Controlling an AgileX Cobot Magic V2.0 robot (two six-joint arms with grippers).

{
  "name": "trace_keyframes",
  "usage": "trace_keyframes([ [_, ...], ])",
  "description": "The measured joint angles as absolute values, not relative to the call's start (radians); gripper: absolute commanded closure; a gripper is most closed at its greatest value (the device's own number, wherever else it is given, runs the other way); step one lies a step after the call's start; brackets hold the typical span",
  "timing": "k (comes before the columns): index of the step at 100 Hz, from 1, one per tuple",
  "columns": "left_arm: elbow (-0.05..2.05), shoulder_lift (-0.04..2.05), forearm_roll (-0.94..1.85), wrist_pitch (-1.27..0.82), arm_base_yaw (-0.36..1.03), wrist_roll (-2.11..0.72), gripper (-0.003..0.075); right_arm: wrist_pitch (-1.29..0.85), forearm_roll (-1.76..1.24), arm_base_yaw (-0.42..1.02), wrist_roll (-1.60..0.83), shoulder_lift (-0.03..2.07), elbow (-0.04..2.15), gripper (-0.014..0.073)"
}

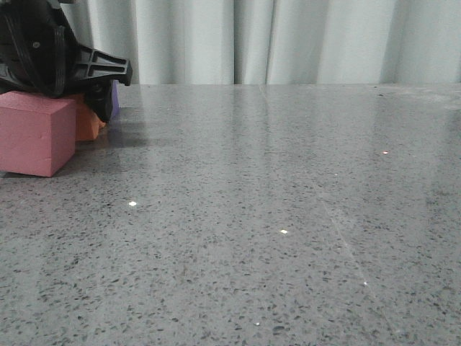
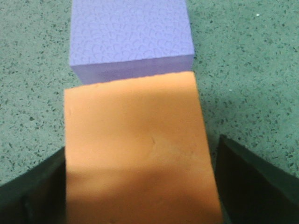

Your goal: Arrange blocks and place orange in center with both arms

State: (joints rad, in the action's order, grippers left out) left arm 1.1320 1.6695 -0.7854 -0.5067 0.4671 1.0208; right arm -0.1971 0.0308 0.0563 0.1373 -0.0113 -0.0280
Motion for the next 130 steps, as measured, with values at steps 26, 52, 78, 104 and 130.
trace_keyframes([
  [26,1.132,1.645,-0.778,-0.505,0.467,1.009,0.0173,-0.197,0.031,0.056,0.137,-0.011,-0.028,0.0661],
  [52,1.132,1.531,-0.776,-0.525,0.467,0.994,0.0173,-0.197,0.031,0.056,0.137,-0.011,-0.028,0.0661],
  [78,1.13,1.339,-0.684,-0.589,0.467,0.863,0.0232,-0.197,0.031,0.056,0.137,-0.011,-0.028,0.0661],
  [104,1.077,1.065,-0.634,-0.607,0.467,0.785,0.0678,-0.197,0.031,0.056,0.137,-0.011,-0.028,0.0661],
  [130,0.909,0.795,-0.64,-0.613,0.467,0.728,0.073,-0.197,0.031,0.056,0.137,-0.011,-0.028,0.0661],
])
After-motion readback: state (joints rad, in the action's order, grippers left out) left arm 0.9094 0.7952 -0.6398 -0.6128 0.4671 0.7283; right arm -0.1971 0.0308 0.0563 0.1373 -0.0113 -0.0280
